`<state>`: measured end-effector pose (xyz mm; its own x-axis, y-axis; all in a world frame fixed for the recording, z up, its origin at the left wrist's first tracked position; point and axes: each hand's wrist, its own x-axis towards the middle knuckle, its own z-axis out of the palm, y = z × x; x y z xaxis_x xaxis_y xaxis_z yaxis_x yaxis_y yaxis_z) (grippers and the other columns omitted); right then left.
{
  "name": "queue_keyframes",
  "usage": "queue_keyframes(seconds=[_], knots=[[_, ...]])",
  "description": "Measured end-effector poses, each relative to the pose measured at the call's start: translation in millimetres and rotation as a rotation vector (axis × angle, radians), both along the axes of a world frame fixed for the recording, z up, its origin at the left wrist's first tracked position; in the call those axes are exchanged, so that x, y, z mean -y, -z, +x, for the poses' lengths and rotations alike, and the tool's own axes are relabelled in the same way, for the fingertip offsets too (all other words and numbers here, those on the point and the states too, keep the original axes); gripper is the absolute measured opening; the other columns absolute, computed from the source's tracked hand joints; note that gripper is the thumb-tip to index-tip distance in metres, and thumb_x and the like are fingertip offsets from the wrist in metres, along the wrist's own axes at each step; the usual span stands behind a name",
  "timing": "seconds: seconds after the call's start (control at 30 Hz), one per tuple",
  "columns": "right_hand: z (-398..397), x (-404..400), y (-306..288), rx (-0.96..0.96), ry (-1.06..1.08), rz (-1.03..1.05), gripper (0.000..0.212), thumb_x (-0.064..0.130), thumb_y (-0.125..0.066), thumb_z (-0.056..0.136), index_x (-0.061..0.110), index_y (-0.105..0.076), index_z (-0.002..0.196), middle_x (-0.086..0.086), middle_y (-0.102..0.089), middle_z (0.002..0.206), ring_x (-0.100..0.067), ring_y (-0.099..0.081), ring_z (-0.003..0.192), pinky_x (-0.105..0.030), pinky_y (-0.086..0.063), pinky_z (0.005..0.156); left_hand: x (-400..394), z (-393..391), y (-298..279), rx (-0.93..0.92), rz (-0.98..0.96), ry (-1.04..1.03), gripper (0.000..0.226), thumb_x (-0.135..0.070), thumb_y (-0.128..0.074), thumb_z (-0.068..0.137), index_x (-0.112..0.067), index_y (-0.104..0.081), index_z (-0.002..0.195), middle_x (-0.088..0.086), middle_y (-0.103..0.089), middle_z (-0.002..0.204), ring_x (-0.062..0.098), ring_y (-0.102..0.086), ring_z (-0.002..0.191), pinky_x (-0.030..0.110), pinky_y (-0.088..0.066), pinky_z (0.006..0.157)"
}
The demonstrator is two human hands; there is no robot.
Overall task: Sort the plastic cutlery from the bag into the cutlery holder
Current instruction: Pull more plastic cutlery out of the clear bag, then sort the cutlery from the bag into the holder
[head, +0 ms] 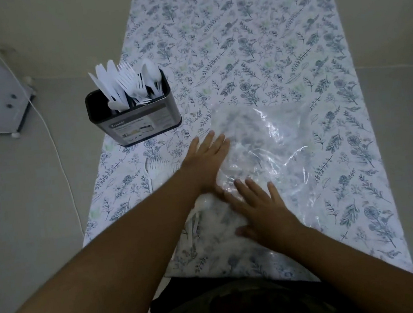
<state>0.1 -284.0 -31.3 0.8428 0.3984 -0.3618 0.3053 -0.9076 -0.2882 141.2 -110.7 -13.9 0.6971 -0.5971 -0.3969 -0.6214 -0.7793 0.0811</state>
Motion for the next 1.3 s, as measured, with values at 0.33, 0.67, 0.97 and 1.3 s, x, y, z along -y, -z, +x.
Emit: queue_keyframes(seconds=[0.33,0.67,0.97,1.3], knots=[[-7,27,-5,-0.066,-0.022,0.103,0.1,0.062,-0.072,0.077,0.043,-0.018,0.159,0.008,0.0,0.171,-0.018,0.005,0.157,-0.055,0.001,0.123,-4,9,-13,-0.106,-0.081,-0.137,0.151,-0.083,-0.075,0.047,-0.025,0.011,0.157,0.007,0.019,0.165,0.03,0.022,0.15,0.051,0.013,0.117],[4,-6,-3,0.08,0.037,0.143,0.077,0.046,-0.074,0.075,0.02,-0.055,0.145,-0.017,-0.047,0.154,-0.04,-0.048,0.138,-0.056,-0.042,0.11,-69,-113,-30,-0.053,-0.397,-0.692,0.04,-0.043,-0.066,0.087,-0.022,-0.059,0.12,-0.001,-0.052,0.111,0.02,-0.048,0.11,0.04,-0.048,0.09],[9,-6,-25,-0.051,0.31,0.197,0.045,0.049,-0.07,0.087,0.038,-0.064,0.131,0.004,-0.057,0.137,-0.024,-0.048,0.129,-0.041,-0.039,0.104,-59,-115,-19,-0.011,-0.416,-0.901,0.028,-0.05,-0.062,0.09,-0.022,-0.057,0.093,-0.006,-0.052,0.091,0.016,-0.053,0.086,0.033,-0.048,0.071],[40,-57,-62,-0.492,0.984,0.926,0.031,0.04,-0.066,0.096,0.01,-0.069,0.098,-0.008,-0.078,0.094,-0.029,-0.076,0.086,-0.05,-0.061,0.08,-36,-127,-38,-0.124,-0.66,-0.71,0.024,-0.051,-0.068,0.086,-0.028,-0.062,0.093,-0.012,-0.052,0.085,0.004,-0.048,0.072,0.024,-0.038,0.062]])
